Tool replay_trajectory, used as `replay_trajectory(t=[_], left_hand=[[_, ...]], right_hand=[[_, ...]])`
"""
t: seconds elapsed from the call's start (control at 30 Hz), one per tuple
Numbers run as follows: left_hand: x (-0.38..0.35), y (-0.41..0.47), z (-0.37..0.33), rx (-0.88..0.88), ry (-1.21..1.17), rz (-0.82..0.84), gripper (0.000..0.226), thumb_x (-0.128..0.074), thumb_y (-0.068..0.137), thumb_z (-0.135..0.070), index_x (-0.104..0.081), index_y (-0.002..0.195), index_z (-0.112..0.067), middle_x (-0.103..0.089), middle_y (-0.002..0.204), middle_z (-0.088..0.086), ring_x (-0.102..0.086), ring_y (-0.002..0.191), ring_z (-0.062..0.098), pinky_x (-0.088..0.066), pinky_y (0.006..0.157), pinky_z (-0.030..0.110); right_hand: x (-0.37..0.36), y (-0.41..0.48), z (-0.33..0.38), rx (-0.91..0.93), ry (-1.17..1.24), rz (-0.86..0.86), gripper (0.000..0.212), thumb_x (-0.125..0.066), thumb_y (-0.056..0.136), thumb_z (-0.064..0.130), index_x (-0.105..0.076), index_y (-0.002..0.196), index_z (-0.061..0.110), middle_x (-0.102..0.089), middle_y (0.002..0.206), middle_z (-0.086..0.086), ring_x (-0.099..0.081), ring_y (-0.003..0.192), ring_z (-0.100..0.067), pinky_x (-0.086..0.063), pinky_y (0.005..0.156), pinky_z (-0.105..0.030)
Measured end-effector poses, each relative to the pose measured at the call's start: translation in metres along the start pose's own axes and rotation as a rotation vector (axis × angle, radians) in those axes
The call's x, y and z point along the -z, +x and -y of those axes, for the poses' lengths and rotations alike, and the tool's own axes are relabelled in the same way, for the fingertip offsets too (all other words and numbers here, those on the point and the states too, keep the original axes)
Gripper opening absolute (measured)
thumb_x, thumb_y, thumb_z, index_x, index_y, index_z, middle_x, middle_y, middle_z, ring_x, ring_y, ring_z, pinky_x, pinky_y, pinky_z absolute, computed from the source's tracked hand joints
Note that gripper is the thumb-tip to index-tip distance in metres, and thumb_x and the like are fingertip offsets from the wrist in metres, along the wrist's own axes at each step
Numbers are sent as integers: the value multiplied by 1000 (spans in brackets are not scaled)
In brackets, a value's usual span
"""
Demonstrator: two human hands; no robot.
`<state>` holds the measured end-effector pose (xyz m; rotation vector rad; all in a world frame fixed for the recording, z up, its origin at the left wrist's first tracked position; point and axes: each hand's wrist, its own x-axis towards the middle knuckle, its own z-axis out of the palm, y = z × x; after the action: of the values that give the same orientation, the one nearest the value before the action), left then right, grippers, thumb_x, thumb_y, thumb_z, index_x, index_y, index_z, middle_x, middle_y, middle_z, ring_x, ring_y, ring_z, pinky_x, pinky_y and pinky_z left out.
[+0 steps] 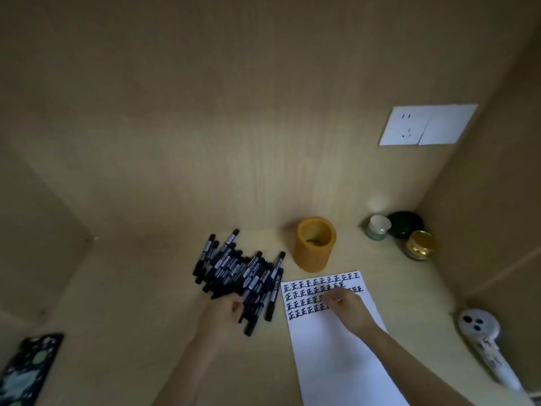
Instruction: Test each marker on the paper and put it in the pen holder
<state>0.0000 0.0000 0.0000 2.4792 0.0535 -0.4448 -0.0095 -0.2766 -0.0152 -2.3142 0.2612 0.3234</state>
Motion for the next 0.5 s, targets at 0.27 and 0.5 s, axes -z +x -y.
replay_trajectory(t=[0.27, 0.5], left_hand=[[-38, 24, 6, -85, -44, -248, 18, -60, 90, -29, -64, 102, -16, -64, 102, -2, -56, 80, 7, -45, 69, 20], [-51, 16, 17, -153, -17, -355, 36, -71, 78, -40, -55, 103, -19, -54, 102, -4, -54, 85, 9, -43, 64, 18]], right_hand=[[-41, 29, 3, 129, 155, -35, 10, -62, 93, 23, -68, 93, 16, -68, 93, 3, -62, 89, -13, -46, 79, -26], [-59, 36, 2, 236, 177, -87, 9, -64, 91, 27, -68, 88, 19, -69, 89, 2, -61, 83, -12, -45, 74, -24]])
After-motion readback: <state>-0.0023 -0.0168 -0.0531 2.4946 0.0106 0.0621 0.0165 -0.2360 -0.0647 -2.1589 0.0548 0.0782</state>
